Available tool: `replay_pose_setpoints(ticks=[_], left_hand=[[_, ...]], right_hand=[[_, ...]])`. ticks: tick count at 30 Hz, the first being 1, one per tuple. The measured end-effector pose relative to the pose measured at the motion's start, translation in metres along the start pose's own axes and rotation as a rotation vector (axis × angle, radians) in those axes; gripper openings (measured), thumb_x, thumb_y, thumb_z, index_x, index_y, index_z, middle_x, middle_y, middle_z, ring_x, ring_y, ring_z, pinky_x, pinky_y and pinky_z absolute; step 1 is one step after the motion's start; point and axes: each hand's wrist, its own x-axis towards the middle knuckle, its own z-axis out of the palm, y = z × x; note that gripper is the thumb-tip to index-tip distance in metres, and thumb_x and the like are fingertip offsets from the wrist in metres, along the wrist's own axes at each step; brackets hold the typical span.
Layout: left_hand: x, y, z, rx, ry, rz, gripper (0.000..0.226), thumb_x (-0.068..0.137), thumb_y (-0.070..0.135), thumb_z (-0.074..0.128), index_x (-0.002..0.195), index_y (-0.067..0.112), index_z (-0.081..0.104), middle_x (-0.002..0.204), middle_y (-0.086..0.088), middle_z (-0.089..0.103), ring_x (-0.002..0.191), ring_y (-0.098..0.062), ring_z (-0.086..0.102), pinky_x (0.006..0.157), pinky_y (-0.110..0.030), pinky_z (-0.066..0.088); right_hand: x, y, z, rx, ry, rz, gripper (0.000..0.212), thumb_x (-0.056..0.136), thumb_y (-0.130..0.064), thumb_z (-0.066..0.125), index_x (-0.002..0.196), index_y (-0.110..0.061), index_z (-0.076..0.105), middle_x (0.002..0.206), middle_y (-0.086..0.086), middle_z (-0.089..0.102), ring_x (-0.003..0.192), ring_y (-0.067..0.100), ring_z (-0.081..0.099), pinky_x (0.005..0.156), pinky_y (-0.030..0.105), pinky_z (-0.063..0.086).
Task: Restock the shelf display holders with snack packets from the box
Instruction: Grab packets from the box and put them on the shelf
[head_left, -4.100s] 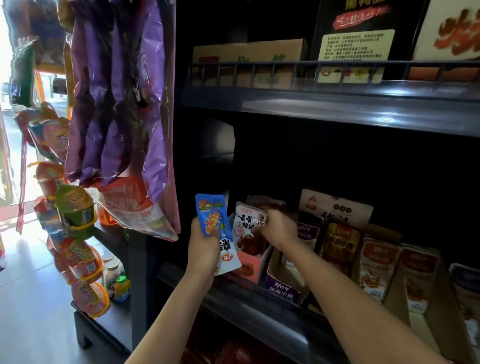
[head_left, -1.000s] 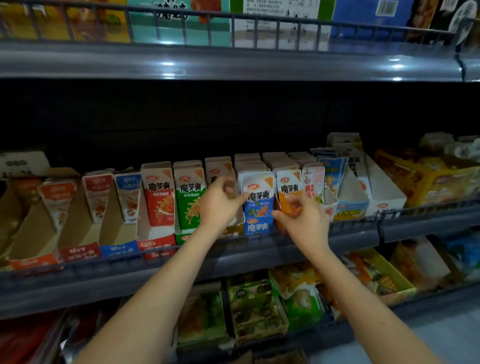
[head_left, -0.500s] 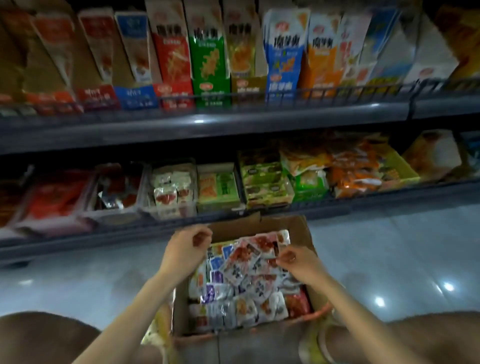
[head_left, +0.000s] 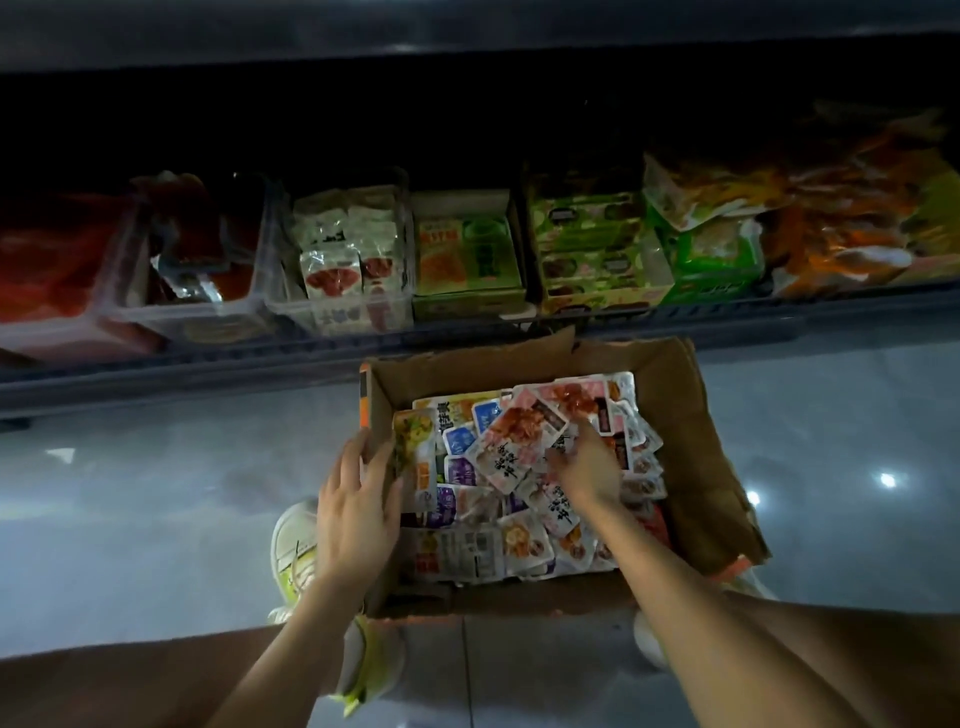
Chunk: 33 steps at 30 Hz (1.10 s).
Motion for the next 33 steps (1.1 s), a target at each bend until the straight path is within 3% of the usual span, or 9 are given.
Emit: replay_pose_setpoints(ticks=[5,10,12,15,18,22,25,28,33], left_hand=[[-0.002,-0.009,0.014,0.02,-0.048,-0.027,0.046,0.097,0.031,0.044,0.141,0.022,0.036,0.158,-0.003,0.014,0.14,-0.029,0.023,0.113,-0.049,0.025],[-0.001,-0.008,0.016,0.022,-0.023,0.0,0.044,0.094,0.027,0.051,0.136,0.02,0.042,0.155,-0.006,0.019,0.136,-0.033,0.031,0.109,-0.053,0.031],[-0.001,-0.007,0.016,0.035,0.014,0.011,0.04,0.093,0.024,0.053,0.132,0.017,0.046,0.152,-0.01,0.026,0.133,-0.037,0.035,0.106,-0.056,0.034],[-0.003,0.004,0.009,0.047,0.142,-0.008,0.032,0.093,0.025,0.052,0.123,0.013,0.052,0.14,-0.018,0.042,0.126,-0.041,0.04,0.103,-0.058,0.036],[-0.011,0.028,0.003,-0.046,0.197,-0.02,0.029,0.094,0.028,0.051,0.116,0.011,0.058,0.127,-0.013,0.053,0.114,-0.034,0.049,0.093,-0.046,0.041],[-0.019,0.064,0.007,-0.521,-0.02,-0.219,0.045,0.089,0.035,0.061,0.127,0.013,0.052,0.112,-0.001,0.061,0.099,-0.016,0.06,0.08,-0.024,0.047],[-0.015,0.083,0.011,-1.001,-0.185,-0.508,0.058,0.081,0.043,0.067,0.131,0.02,0.046,0.116,0.003,0.065,0.102,-0.014,0.064,0.088,-0.035,0.053],[-0.006,0.085,0.011,-1.266,-0.096,-0.656,0.04,0.088,0.021,0.064,0.126,0.021,0.05,0.112,-0.002,0.067,0.098,-0.02,0.067,0.084,-0.045,0.055],[0.02,0.066,0.003,-1.215,-0.025,-0.629,0.031,0.092,0.015,0.059,0.122,0.023,0.051,0.111,-0.003,0.067,0.097,-0.022,0.067,0.089,-0.051,0.053]], right_hand=[[0.042,-0.009,0.019,-0.056,0.088,0.034,0.063,0.084,-0.029,0.069,0.138,-0.012,0.041,0.129,0.012,0.056,0.116,0.03,0.055,0.09,0.037,0.047],[0.039,-0.011,0.026,-0.125,0.047,0.013,0.024,0.088,-0.031,0.064,0.103,-0.012,0.068,0.102,0.006,0.07,0.093,0.022,0.064,0.066,0.024,0.041],[0.027,-0.007,0.023,0.096,-0.007,0.076,0.017,0.09,-0.021,0.061,0.103,-0.012,0.067,0.103,0.007,0.069,0.097,0.026,0.064,0.072,0.025,0.043],[-0.003,-0.004,0.009,0.66,-0.062,0.291,0.011,0.091,-0.005,0.058,0.088,-0.014,0.064,0.098,0.013,0.068,0.086,0.028,0.066,0.078,0.045,0.056],[-0.04,-0.007,-0.006,1.126,-0.141,0.583,0.014,0.089,0.004,0.057,0.097,-0.006,0.062,0.092,0.009,0.066,0.077,0.019,0.066,0.059,0.031,0.057],[-0.072,-0.017,-0.015,1.457,-0.249,0.765,0.013,0.086,0.009,0.057,0.093,-0.001,0.061,0.083,0.012,0.071,0.073,0.021,0.068,0.056,0.029,0.059],[-0.089,-0.029,-0.014,1.439,-0.391,0.723,0.015,0.086,0.008,0.058,0.096,-0.002,0.064,0.074,0.01,0.073,0.068,0.021,0.069,0.057,0.029,0.059],[-0.085,-0.033,-0.018,1.189,-0.473,0.609,0.019,0.087,-0.005,0.063,0.106,-0.006,0.063,0.088,0.011,0.073,0.074,0.024,0.071,0.072,0.038,0.059],[-0.001,-0.011,-0.025,0.433,-0.021,0.113,0.036,0.09,-0.032,0.062,0.121,-0.014,0.058,0.115,-0.004,0.062,0.105,0.015,0.059,0.091,0.033,0.048]])
